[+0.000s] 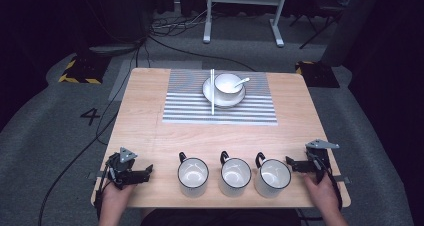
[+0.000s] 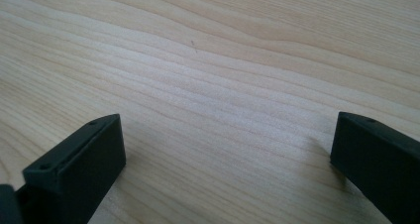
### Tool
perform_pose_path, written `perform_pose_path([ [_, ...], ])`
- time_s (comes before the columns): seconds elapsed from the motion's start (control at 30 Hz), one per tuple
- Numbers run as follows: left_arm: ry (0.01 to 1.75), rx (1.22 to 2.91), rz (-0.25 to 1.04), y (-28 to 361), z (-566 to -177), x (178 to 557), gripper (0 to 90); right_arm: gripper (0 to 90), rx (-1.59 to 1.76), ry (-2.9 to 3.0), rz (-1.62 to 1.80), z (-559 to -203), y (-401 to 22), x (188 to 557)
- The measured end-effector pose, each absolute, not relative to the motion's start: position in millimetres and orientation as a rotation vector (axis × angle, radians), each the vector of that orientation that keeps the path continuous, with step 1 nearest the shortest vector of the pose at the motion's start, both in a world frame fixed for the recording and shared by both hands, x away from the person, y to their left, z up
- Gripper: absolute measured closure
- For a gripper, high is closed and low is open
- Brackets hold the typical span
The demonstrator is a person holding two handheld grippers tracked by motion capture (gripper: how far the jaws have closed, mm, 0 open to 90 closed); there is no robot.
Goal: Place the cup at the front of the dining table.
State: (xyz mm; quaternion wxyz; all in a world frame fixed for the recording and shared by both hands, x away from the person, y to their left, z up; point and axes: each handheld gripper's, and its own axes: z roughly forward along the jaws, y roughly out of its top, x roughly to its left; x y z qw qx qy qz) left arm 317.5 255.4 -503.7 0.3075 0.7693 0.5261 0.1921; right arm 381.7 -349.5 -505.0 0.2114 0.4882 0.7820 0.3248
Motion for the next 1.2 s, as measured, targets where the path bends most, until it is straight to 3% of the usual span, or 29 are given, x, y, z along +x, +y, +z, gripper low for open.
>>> perform_pose_path([
  [0.53, 1.392, 2.025, 0.505, 256, -504, 318, 10.1, 0.4, 1.358, 2.172, 0.901, -505, -349, 382],
  [0.73, 1.406, 1.933, 0.491, 263, -502, 316, 11.8, 0.4, 1.359, 2.173, 0.901, -505, -349, 382],
  [1.2, 1.273, 1.878, 0.619, 258, -463, 289, 12.2, 0.4, 1.359, 2.171, 0.901, -505, -349, 382],
])
